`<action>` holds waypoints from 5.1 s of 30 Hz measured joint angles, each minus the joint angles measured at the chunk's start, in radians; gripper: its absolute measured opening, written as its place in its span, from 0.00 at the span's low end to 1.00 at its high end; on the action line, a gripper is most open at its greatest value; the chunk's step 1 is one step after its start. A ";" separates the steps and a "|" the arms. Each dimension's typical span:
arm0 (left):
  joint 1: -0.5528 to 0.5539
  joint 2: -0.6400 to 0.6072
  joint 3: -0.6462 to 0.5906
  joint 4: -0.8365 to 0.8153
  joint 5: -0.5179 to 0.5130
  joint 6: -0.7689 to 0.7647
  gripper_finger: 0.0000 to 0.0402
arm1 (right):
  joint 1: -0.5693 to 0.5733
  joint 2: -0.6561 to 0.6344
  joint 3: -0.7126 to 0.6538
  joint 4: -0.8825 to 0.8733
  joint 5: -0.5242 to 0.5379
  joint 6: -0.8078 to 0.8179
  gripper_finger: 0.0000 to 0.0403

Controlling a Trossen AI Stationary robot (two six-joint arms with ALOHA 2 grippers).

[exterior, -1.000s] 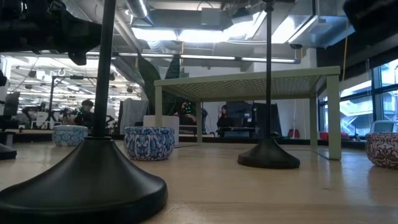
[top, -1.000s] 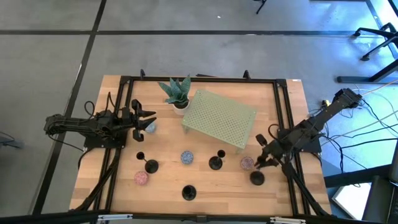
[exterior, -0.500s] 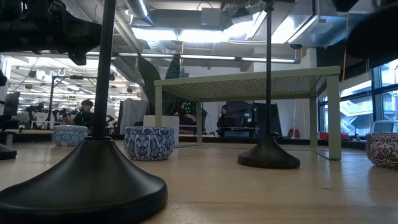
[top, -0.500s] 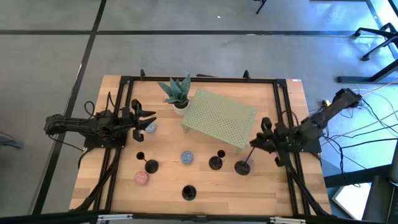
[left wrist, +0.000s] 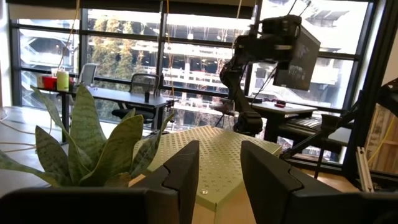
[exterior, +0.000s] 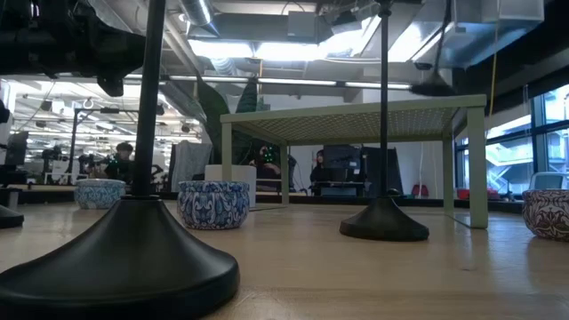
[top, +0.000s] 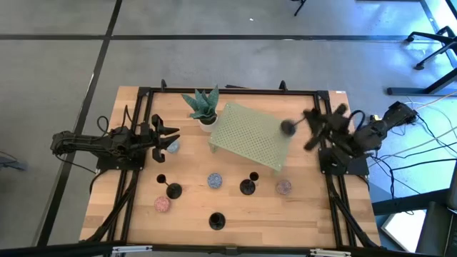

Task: Stock candles and holders on shelf
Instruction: Put the black candle holder on the shelf

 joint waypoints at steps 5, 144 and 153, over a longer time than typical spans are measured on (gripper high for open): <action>0.000 0.000 0.000 0.001 0.000 -0.015 0.28 | -0.088 -0.001 0.000 0.000 0.083 0.025 0.10; 0.000 0.390 0.339 0.034 0.160 0.236 0.36 | -0.399 0.070 -0.001 -0.291 -0.453 0.363 0.09; 0.000 0.390 0.339 0.034 0.160 0.236 0.36 | -0.399 0.070 -0.001 -0.334 -0.453 0.368 0.09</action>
